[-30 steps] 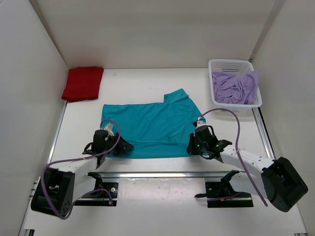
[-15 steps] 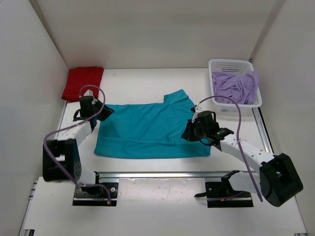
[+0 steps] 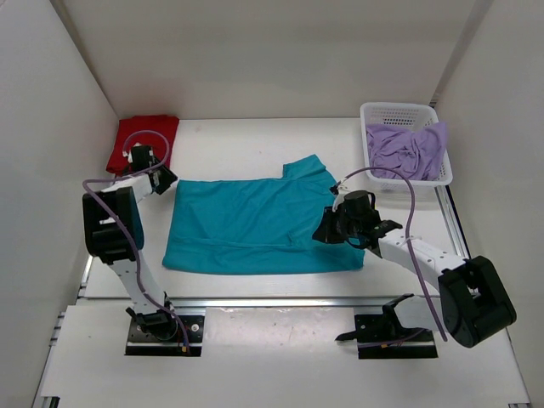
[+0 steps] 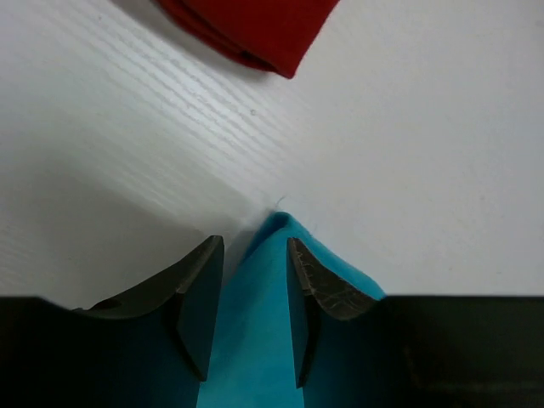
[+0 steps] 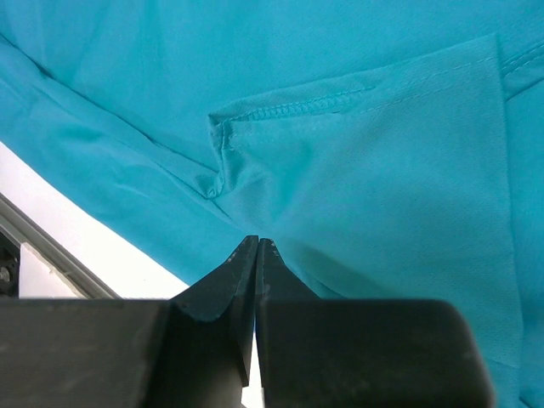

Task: Fold and stack the t-shirts
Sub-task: Fold the flattened tshirt in 1/3 of the way, then grap the side of the flattened tshirt furthest away from the robot with both arms

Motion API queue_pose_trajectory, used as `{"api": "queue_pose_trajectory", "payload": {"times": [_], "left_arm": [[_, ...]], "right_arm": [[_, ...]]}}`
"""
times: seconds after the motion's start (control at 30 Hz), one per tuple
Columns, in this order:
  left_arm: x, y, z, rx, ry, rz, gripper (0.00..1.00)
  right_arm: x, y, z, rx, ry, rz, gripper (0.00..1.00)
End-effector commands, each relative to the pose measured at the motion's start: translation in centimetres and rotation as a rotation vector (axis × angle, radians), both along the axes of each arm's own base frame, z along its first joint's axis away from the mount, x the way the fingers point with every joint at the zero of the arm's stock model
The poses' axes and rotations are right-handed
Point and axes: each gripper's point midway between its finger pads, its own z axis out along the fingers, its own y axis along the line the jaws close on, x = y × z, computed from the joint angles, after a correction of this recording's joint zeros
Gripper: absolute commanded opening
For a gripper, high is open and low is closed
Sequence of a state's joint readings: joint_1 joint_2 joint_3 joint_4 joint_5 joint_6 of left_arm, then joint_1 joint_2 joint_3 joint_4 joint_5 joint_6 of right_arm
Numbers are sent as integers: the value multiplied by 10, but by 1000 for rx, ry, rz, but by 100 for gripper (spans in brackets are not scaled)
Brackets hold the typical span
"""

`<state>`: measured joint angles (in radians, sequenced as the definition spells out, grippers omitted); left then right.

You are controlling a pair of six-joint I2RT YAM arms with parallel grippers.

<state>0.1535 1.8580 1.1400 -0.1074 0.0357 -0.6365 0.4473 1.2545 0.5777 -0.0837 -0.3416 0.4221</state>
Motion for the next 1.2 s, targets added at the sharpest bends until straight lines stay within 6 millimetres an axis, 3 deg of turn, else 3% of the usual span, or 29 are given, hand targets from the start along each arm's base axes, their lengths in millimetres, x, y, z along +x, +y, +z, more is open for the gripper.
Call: {"api": "queue_pose_trajectory", "payload": {"times": [0.0,0.17,0.37,0.5,0.6,0.73,0.8,0.93,1.07,1.17], "left_arm": [[0,5,0,50,39,-15,47],[8,-9,-19,25,85,-59,51],[14,-17,-27,31,102,-70,54],[10,-17,-33,22,124,-65,45],[10,-11,-33,21,112,-47,51],[14,-18,-33,2,107,-70,43],[18,-21,-33,-2,99,-76,37],[26,-27,-29,-29,73,-87,22],[22,-27,-27,-50,57,-74,12],[21,-25,-21,-33,29,-53,5]], "right_arm": [[11,3,13,41,-54,6,0],[8,7,8,36,-41,24,0],[5,7,2,20,-21,29,0],[10,4,4,30,-25,11,0],[16,4,7,43,-37,1,0],[30,5,11,41,-41,-20,0],[44,10,19,64,-66,-38,4],[96,2,30,24,-137,-138,19],[160,-15,41,-87,-271,-249,30],[206,-29,44,-127,-300,-301,32]]}}
